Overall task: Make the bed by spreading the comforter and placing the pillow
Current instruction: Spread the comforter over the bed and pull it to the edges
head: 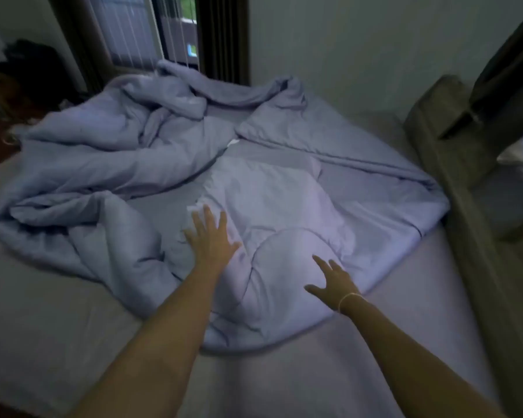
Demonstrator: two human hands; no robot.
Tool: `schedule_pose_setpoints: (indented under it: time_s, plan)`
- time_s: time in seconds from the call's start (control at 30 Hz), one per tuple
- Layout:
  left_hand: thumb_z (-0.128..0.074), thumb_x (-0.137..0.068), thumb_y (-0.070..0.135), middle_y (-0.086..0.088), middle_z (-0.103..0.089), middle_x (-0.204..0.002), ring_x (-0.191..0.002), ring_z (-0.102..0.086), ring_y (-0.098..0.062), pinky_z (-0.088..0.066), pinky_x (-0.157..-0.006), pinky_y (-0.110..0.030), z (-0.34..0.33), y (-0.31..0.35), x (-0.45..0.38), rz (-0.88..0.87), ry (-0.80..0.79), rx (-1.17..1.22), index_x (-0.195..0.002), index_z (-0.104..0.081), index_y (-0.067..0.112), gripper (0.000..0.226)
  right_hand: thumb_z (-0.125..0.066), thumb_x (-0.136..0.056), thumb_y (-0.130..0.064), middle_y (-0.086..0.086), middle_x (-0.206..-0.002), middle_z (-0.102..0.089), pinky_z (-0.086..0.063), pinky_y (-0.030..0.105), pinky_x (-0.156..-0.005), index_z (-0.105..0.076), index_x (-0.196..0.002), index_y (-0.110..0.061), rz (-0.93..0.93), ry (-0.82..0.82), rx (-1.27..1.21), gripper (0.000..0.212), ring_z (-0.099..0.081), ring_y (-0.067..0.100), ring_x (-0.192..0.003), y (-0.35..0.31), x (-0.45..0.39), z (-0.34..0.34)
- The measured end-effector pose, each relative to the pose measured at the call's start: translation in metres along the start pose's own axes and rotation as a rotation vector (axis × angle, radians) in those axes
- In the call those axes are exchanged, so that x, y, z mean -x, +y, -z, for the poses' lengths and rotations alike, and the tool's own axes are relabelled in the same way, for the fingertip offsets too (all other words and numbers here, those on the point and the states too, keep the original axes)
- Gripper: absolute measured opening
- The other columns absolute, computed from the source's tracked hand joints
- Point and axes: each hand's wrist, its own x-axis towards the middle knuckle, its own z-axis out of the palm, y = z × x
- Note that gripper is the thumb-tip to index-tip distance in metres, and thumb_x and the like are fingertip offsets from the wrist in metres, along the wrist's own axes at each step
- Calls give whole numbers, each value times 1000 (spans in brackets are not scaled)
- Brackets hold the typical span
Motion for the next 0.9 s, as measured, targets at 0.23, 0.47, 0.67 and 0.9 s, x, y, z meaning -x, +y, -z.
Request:
schedule_pose_setpoints:
  time_s: [0.23, 0.47, 0.67, 0.9]
  plan:
    - [-71, -80, 19, -23, 6, -157, -133, -30, -49, -38, -105, -49, -37, -31, -29, 164, -191, 252, -150, 4, 22, 102, -60, -83, -55, 9, -160, -11, -12, 44, -120, -9, -149, -42, -28, 10, -65, 84, -6, 24, -149, -33, -43, -10]
    - [-63, -83, 17, -15, -48, -141, -119, -53, -35, -45, -96, -35, -43, -60, 72, -178, -261, 480, -150, -18, 24, 81, -63, -82, -55, 11, -161, -1, -12, 48, -120, -9, -149, -44, -23, 114, -163, 87, -4, 34, -148, -72, -65, 7]
    - [-51, -79, 35, -10, -53, -135, -120, -52, -26, -42, -102, -31, -44, -80, 157, -376, -320, 601, -145, -22, 24, 72, -74, -75, -45, 11, -157, 24, -17, 49, -119, 2, -148, -43, -69, -59, -73, 106, -5, 42, -146, -81, -67, -24]
    - [-31, -76, 75, -1, -53, -134, -116, -49, -29, -43, -98, -38, -22, -53, 173, -349, -160, 302, -132, -50, 28, 76, -46, -86, -1, 14, -137, -52, -42, 36, -101, -38, -143, -28, -37, 26, -83, 64, -53, 35, -118, -41, -1, -67]
